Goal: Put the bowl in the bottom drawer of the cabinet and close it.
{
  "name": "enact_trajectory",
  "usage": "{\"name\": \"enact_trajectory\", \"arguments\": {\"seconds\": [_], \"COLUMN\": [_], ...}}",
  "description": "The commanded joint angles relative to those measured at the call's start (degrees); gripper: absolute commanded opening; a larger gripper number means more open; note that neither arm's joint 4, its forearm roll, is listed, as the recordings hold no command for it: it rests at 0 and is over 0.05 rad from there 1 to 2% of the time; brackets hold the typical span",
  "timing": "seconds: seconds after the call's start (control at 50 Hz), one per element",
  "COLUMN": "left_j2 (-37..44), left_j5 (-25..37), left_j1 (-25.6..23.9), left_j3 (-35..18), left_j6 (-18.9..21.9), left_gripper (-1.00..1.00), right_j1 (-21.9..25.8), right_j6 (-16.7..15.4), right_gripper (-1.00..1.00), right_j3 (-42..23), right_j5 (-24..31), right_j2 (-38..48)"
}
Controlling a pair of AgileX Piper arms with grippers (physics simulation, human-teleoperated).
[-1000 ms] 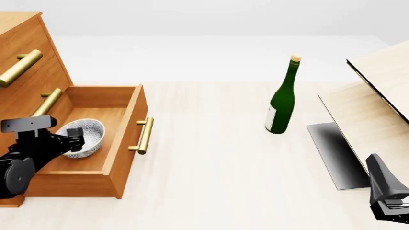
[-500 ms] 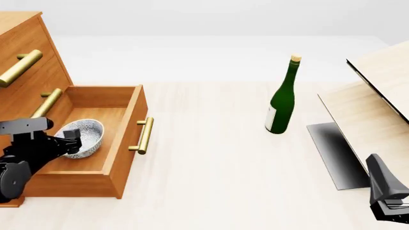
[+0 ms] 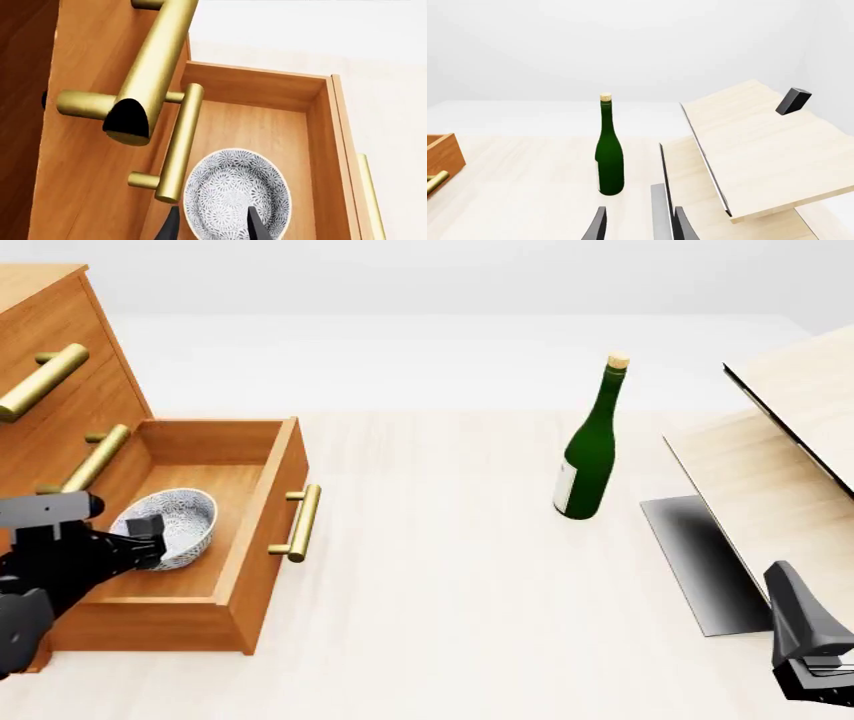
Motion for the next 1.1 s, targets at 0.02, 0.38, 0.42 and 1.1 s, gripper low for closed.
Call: {"name": "enact_trajectory", "arguments": {"seconds": [0.02, 0.38, 0.42, 1.1], "left_j2": [-4.35, -10.55, -11.77, -20.6], "left_j5": [2.27, 5.73, 6.42, 11.85], "left_j1": [-0.98, -2.51, -2.84, -12.01], "left_j3": [0.99, 1.56, 1.51, 0.96], "left_j6": [-0.43, -0.3, -0.37, -3.22], "left_gripper": [1.0, 1.0, 1.0, 1.0], "right_j1": [0.0, 0.0, 0.01, -0.01], "right_j6": [0.0, -0.01, 0.0, 0.0], "right_gripper": [1.0, 1.0, 1.0, 1.0], "right_j3": [0.0, 0.0, 0.0, 0.0], "right_j5": [0.0, 0.0, 0.0, 0.0], "right_j2": [-0.01, 0.0, 0.0, 0.01]}}
